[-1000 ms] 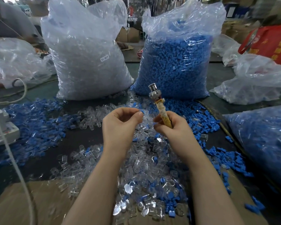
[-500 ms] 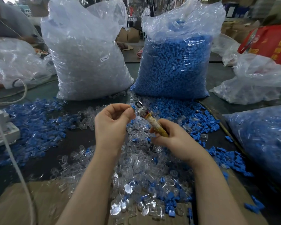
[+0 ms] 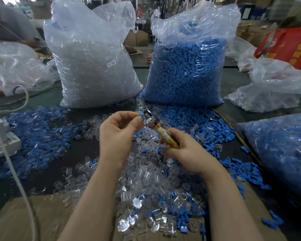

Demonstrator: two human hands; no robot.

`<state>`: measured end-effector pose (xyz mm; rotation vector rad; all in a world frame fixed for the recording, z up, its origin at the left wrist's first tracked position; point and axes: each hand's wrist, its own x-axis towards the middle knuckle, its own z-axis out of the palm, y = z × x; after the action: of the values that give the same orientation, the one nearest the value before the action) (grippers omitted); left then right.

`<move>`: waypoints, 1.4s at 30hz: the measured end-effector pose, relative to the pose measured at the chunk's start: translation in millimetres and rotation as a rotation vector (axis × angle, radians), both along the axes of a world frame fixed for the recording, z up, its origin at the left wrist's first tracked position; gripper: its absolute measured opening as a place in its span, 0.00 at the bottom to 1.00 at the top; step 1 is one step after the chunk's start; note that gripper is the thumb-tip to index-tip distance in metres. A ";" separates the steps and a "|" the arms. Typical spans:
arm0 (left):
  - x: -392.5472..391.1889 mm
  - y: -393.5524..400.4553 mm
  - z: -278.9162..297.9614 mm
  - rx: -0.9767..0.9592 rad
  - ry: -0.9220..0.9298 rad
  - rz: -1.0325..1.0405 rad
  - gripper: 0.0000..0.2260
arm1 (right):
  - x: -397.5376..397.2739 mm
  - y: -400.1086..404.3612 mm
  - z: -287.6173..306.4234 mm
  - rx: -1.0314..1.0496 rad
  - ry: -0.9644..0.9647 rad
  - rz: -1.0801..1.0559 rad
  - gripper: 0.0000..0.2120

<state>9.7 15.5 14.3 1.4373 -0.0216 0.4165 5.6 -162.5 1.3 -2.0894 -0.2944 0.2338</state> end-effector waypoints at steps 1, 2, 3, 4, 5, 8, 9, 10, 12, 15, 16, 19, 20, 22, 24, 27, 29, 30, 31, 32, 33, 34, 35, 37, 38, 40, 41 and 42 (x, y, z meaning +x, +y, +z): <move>0.4 0.2 0.0 0.002 -0.001 0.000 0.05 | 0.3 0.0 -0.3 -0.009 -0.006 0.000 0.17; 0.6 0.4 0.0 0.003 0.000 -0.002 0.05 | 0.7 -0.2 -1.0 -0.011 -0.013 0.003 0.15; 0.6 0.9 -0.2 0.004 0.002 -0.004 0.05 | 1.2 -0.4 -1.9 -0.012 -0.019 0.010 0.12; 0.6 1.5 -0.3 0.003 0.004 -0.007 0.05 | 1.6 -0.6 -2.6 -0.017 -0.025 0.017 0.11; 0.2 2.2 -0.5 0.002 0.007 -0.011 0.05 | 1.8 -0.7 -3.2 -0.023 -0.029 0.020 0.10; -0.2 3.2 -0.4 -0.004 0.010 -0.024 0.05 | 1.8 0.4 -3.4 -0.041 -0.048 0.019 0.10; -0.1 3.4 -0.4 -0.002 0.009 -0.027 0.05 | 1.4 0.8 -3.6 -0.049 -0.058 0.015 0.09; -0.1 3.5 -0.3 -0.001 0.007 -0.029 0.05 | 1.4 1.5 -3.8 -0.058 -0.071 0.009 0.09; 0.2 3.6 0.1 0.003 0.002 -0.029 0.05 | 1.2 2.3 -4.2 -0.074 -0.095 -0.006 0.09; 0.3 4.0 -0.6 0.012 0.005 -0.028 0.05 | 1.4 2.8 -4.8 -0.076 -0.111 -0.018 0.08; 0.3 4.0 -0.9 0.013 0.009 -0.028 0.05 | 1.6 2.9 -5.2 -0.075 -0.112 -0.020 0.08; 0.6 3.8 -1.5 0.012 0.015 -0.028 0.05 | 1.2 3.3 -5.5 -0.073 -0.116 -0.035 0.07; 0.6 3.7 -1.6 0.010 0.017 -0.029 0.05 | 1.3 3.4 -5.5 -0.081 -0.122 -0.040 0.06; 0.7 3.4 -1.4 0.004 0.021 -0.031 0.05 | 1.6 3.2 -5.3 -0.102 -0.130 -0.052 0.07; 0.9 3.3 -1.5 0.000 0.027 -0.031 0.05 | 1.8 2.7 -5.1 -0.114 -0.128 -0.060 0.08; 0.1 3.8 0.2 -0.022 0.059 -0.041 0.04 | 1.3 3.0 -5.6 -0.115 -0.117 -0.043 0.08; -1.6 7.1 3.0 -0.030 0.085 -0.035 0.04 | 1.8 3.7 -6.1 -0.112 -0.118 -0.046 0.07; -2.4 10.9 4.4 -0.035 0.102 -0.011 0.04 | 2.3 4.0 -6.4 -0.113 -0.125 -0.059 0.08; -2.7 16.6 5.6 -0.031 0.124 0.033 0.04 | 2.8 4.0 -6.6 -0.115 -0.136 -0.079 0.08; -2.4 24.8 5.7 0.002 0.151 0.096 0.04 | 3.6 3.5 -7.1 -0.114 -0.151 -0.106 0.07; -1.7 34.4 5.0 0.075 0.185 0.174 0.05 | 4.8 2.6 -8.0 -0.108 -0.168 -0.139 0.07; -0.5 45.6 3.0 0.185 0.228 0.262 0.05 | 5.9 1.1 -9.2 -0.105 -0.187 -0.176 0.06; 0.3 57.1 0.2 0.329 0.278 0.356 0.05 | 7.0 -0.8 -10.4 -0.108 -0.207 -0.212 0.07; -0.6 77.0 -5.6 0.646 0.385 0.535 0.04 | 8.8 -4.5 -12.4 -0.135 -0.239 -0.265 0.08; -1.9 84.6 -8.6 0.757 0.431 0.584 0.04 | 9.2 -5.8 -13.1 -0.158 -0.247 -0.282 0.09; -4.0 94.7 -13.8 0.857 0.526 0.587 0.07 | 9.2 -7.3 -14.0 -0.225 -0.258 -0.311 0.08; -4.3 97.9 -16.1 0.886 0.572 0.567 0.08 | 9.4 -7.5 -14.4 -0.263 -0.263 -0.324 0.07; -4.3 100.0 -17.8 0.912 0.610 0.544 0.10 | 9.6 -7.5 -14.7 -0.302 -0.269 -0.339 0.07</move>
<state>5.4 115.5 -3.5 2.4340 0.7728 0.4054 15.3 -170.0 -13.4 -2.4322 -0.0604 -0.2214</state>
